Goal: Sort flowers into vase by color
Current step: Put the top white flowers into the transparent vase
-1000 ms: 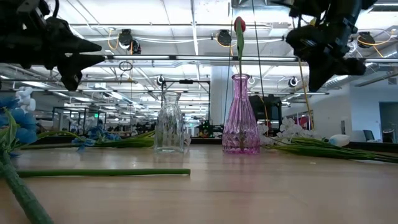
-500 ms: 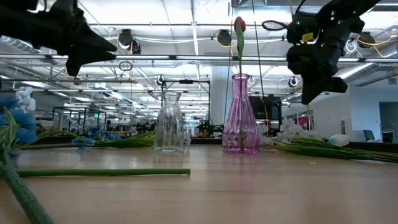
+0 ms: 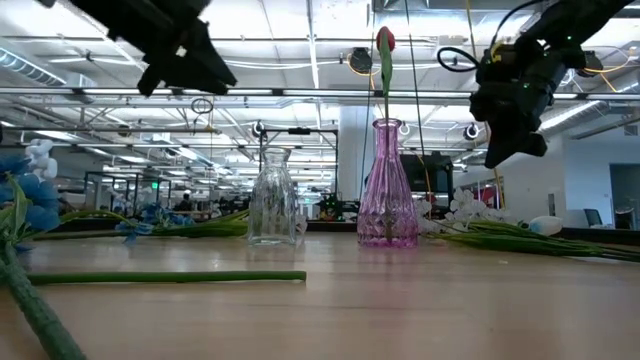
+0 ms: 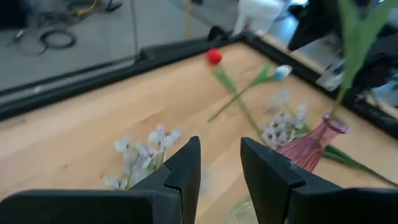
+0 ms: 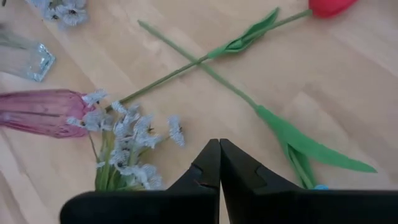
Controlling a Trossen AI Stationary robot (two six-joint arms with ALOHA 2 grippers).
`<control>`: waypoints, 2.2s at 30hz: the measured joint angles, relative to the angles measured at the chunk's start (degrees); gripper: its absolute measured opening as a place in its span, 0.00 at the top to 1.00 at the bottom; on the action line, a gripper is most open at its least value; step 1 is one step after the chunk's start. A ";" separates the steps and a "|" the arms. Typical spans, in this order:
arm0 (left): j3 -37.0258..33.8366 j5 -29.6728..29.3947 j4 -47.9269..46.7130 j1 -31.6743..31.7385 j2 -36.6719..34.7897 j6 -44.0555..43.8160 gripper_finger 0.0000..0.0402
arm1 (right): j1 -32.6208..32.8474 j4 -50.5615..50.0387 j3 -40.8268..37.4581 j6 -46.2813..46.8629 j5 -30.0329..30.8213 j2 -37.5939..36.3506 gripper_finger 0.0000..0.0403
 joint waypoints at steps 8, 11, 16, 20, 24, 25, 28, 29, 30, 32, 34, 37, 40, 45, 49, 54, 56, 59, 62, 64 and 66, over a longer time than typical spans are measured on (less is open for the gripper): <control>13.82 3.52 -17.46 4.46 12.29 -11.20 0.70 | -0.44 0.39 0.00 -3.21 -1.03 0.02 1.00; 17.54 8.34 -22.86 7.75 15.20 -10.90 0.70 | -0.44 0.35 0.00 -2.00 -1.01 0.02 1.00; 20.74 17.97 -29.50 15.00 18.15 -6.60 0.70 | -0.44 -0.90 0.00 0.84 -0.90 0.02 1.00; 20.81 21.90 -29.88 19.75 19.12 -2.04 0.70 | -0.42 -1.84 0.00 3.76 -0.77 0.02 1.00; 20.83 25.98 -29.82 23.37 20.44 -0.53 0.70 | -0.42 -1.81 0.00 5.91 -0.72 0.02 1.00; 20.83 26.06 -29.85 23.83 20.74 -0.15 0.70 | -0.42 -1.73 0.00 6.47 -0.72 0.02 1.00; 20.83 26.09 -29.72 25.18 21.93 4.50 0.70 | -0.40 -1.09 0.00 8.48 -0.70 0.02 1.00; 20.83 26.09 -29.73 25.59 22.43 5.67 0.70 | -0.40 -0.95 0.00 9.06 -0.70 0.02 1.00; 20.82 26.13 -29.74 25.99 22.97 6.51 0.70 | -0.38 -0.80 0.00 9.58 -0.70 0.02 1.00; 20.83 28.60 -29.58 26.82 24.19 8.64 0.70 | -0.34 -0.51 0.00 10.47 -0.66 0.03 1.00; 20.83 32.76 -29.58 27.76 25.91 10.67 0.70 | -0.35 -0.58 0.00 10.96 -0.67 0.02 1.00; 20.83 36.48 -29.64 28.66 29.19 14.54 0.70 | -0.35 -0.66 0.00 11.83 -0.66 0.02 1.00; 20.83 40.35 -29.74 28.85 32.48 17.50 0.70 | -0.35 -0.66 0.00 12.16 -0.66 0.04 1.00; 20.81 42.70 -29.95 28.94 37.10 21.94 0.63 | -0.34 -0.60 0.00 13.34 -0.66 0.04 1.00; 20.83 42.38 -29.77 28.94 38.59 23.43 0.51 | -0.35 -0.59 0.00 14.06 -0.66 0.04 1.00; 20.83 36.43 -29.43 28.94 38.80 23.38 0.38 | -0.34 -0.57 0.00 14.29 -0.66 0.04 1.00; 20.82 33.93 -29.45 28.94 38.80 23.38 0.35 | -0.35 -0.55 0.00 14.25 -0.66 0.04 1.00; 20.83 34.08 -28.62 28.94 39.22 23.38 0.33 | -0.33 -0.52 0.00 14.17 -0.29 0.04 1.00; 20.83 35.97 -27.33 28.78 40.51 23.38 0.33 | -0.35 -0.50 0.00 13.62 -0.13 0.04 1.00; 20.83 35.99 -26.39 28.40 41.77 23.38 0.33 | -0.33 -0.48 0.00 13.37 -0.11 0.04 1.00; 20.83 35.80 -26.30 28.03 43.49 23.38 0.33 | -0.34 -0.48 0.00 13.33 -0.09 0.04 1.00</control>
